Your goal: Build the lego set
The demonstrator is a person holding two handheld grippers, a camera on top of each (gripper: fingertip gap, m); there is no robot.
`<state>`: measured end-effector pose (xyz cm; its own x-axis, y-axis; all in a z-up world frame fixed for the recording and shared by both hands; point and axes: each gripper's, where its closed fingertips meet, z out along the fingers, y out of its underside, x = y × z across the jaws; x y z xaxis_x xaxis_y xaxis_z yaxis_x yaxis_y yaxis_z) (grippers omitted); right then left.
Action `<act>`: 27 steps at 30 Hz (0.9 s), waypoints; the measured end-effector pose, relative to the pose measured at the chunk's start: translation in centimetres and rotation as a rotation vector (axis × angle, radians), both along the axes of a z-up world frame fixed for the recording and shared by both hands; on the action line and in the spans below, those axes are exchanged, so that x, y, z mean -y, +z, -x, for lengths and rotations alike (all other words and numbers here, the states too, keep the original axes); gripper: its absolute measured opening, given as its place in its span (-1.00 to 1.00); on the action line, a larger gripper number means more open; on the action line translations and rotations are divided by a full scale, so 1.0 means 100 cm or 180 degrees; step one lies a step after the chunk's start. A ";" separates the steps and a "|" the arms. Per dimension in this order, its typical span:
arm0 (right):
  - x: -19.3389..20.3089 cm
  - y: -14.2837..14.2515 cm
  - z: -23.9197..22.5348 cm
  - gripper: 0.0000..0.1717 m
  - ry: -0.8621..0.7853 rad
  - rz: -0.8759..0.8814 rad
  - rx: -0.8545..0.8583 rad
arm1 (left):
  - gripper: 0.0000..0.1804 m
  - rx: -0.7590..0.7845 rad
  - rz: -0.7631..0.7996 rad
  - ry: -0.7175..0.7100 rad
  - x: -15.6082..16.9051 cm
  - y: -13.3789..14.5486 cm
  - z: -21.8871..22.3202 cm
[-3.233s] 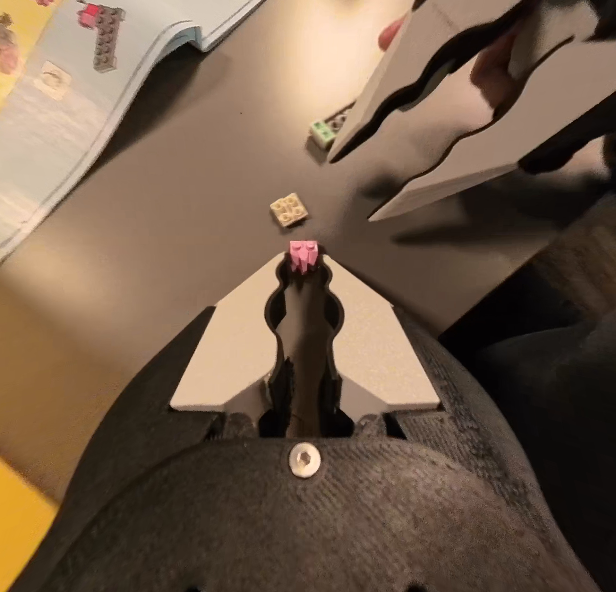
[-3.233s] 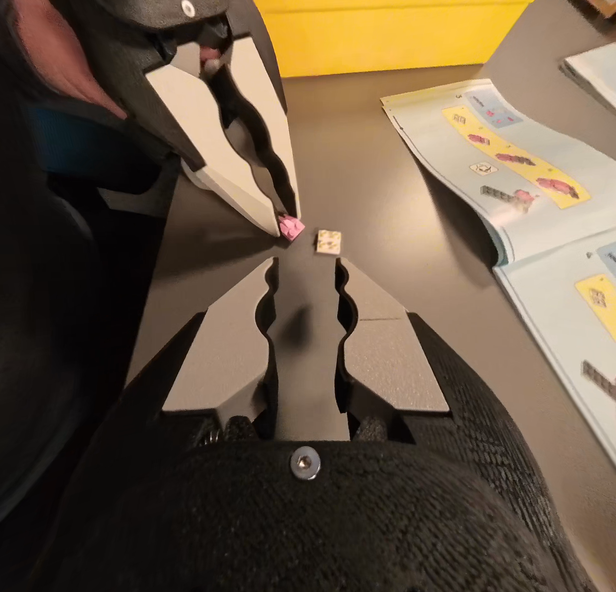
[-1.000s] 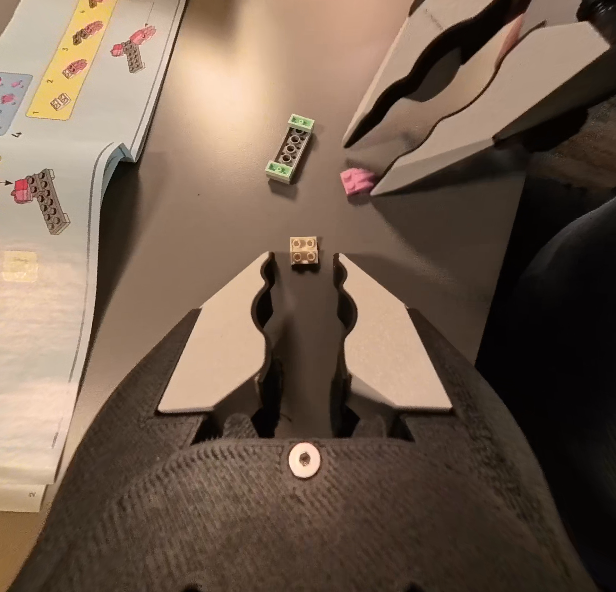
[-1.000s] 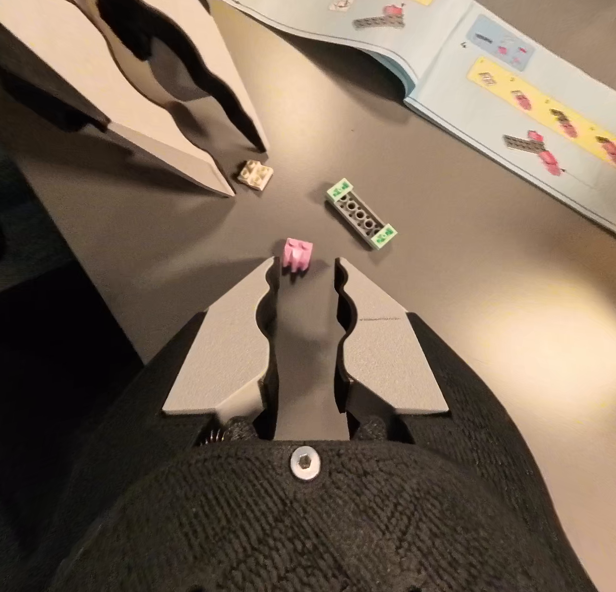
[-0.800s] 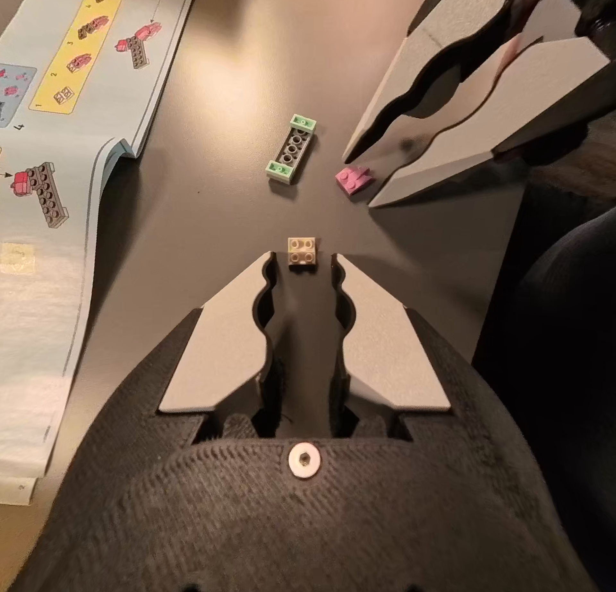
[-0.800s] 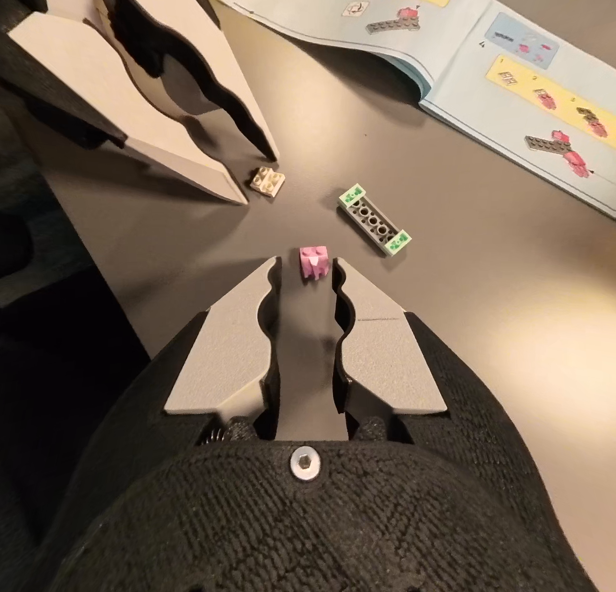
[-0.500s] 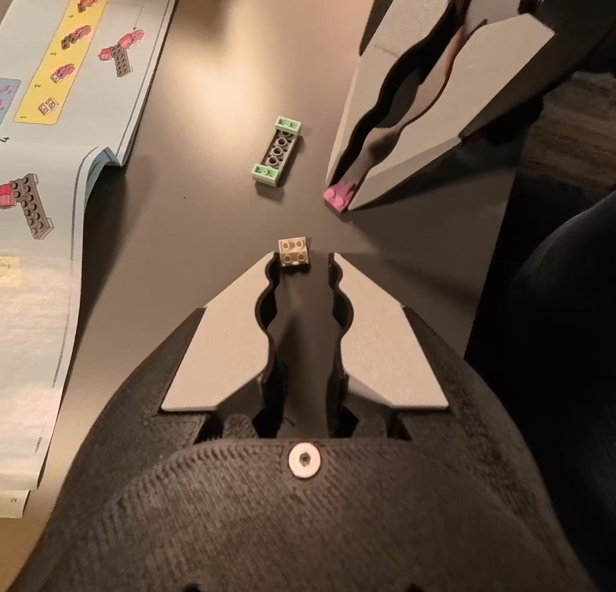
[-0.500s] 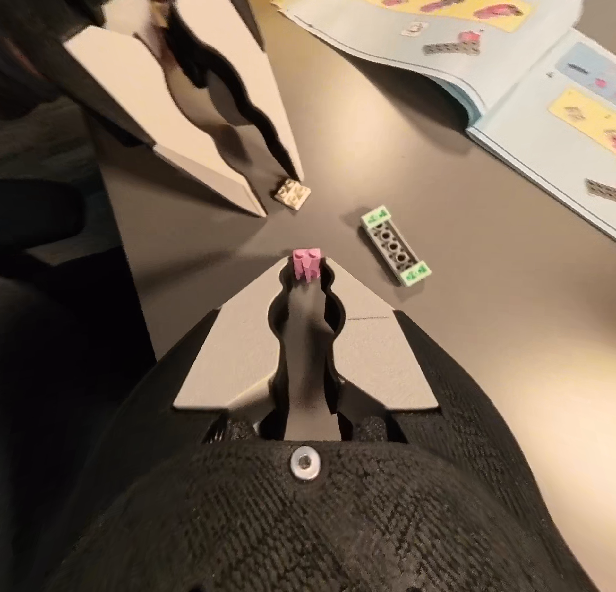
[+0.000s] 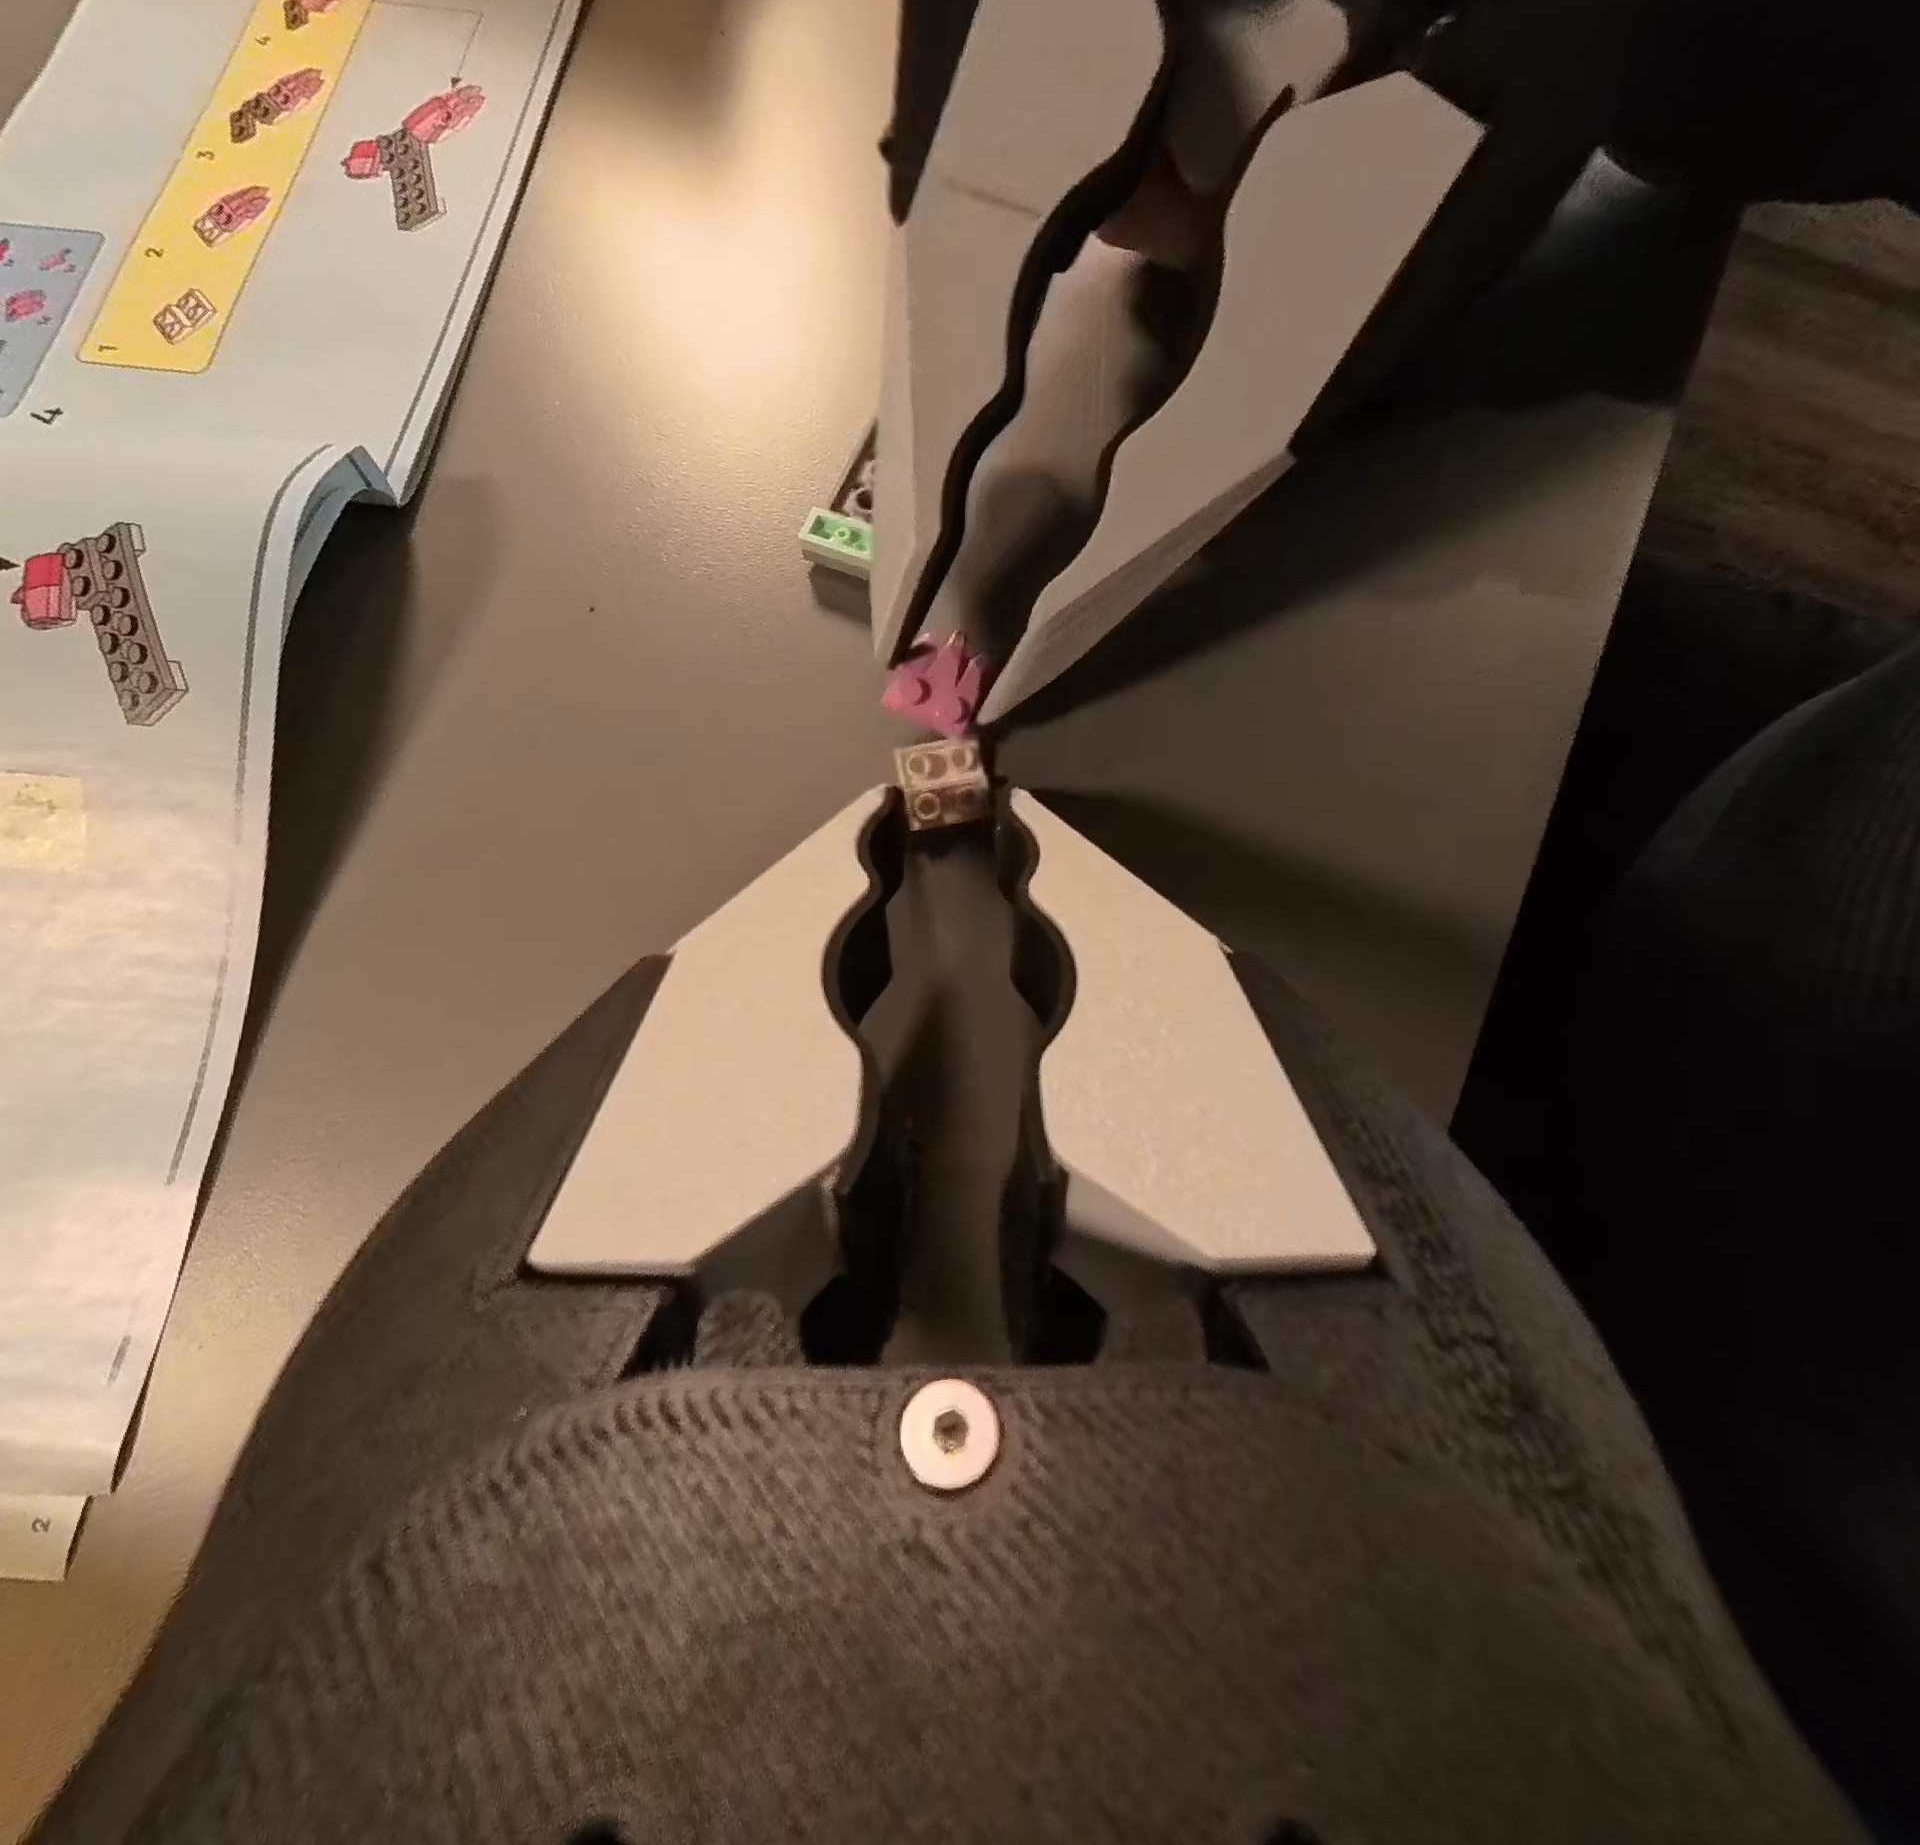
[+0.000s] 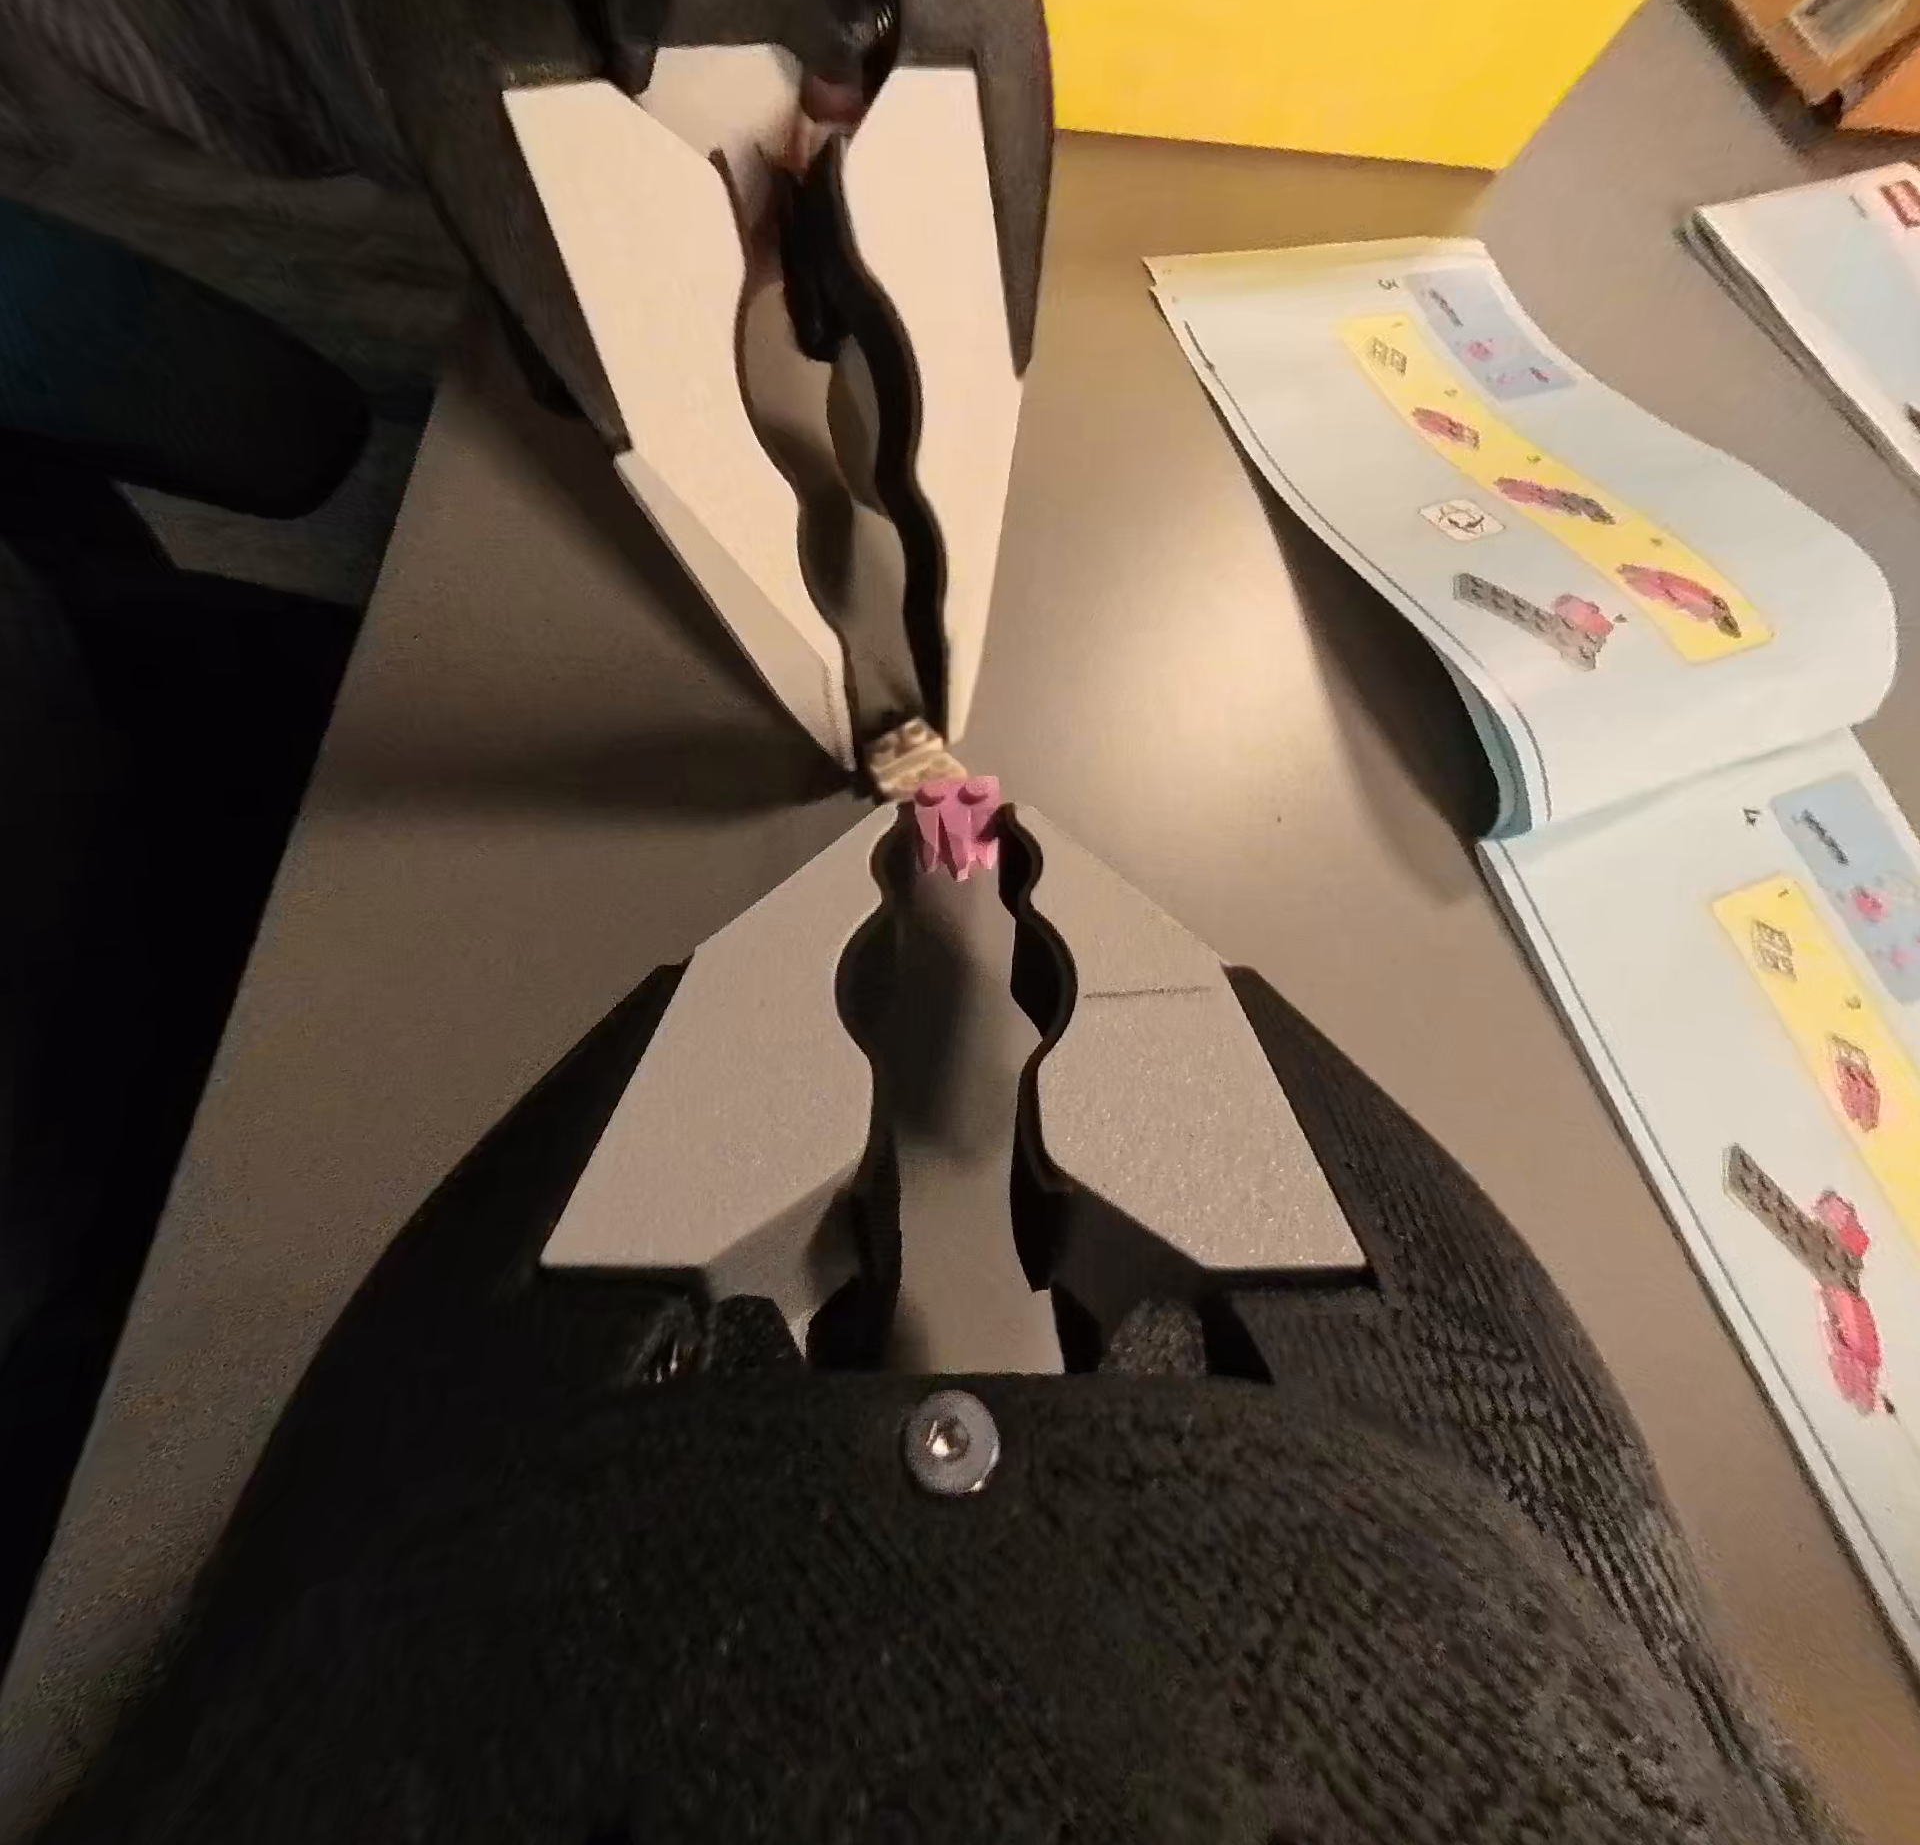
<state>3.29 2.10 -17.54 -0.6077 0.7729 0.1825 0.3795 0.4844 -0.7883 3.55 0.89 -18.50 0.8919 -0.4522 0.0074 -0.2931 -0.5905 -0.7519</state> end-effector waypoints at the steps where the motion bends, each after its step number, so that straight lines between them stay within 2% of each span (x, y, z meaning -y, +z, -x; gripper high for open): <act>1: 0.001 0.000 0.001 -0.85 0.0052 0.0026 0.0017 | -0.82 -0.0005 -0.0003 -0.0002 0.000 0.000 0.000; 6: 0.008 -0.001 -0.003 -0.85 0.0352 0.0159 0.0162 | -0.82 0.0033 0.0017 -0.0043 0.000 0.000 0.000; 14: 0.010 -0.002 -0.003 -0.84 0.0552 0.0234 0.0287 | -0.83 0.0030 0.0013 -0.0170 0.000 0.000 -0.001; 27: 0.013 -0.003 -0.005 -0.84 0.0862 -0.0141 0.0664 | -0.83 0.0002 0.0024 -0.0463 0.002 0.000 -0.005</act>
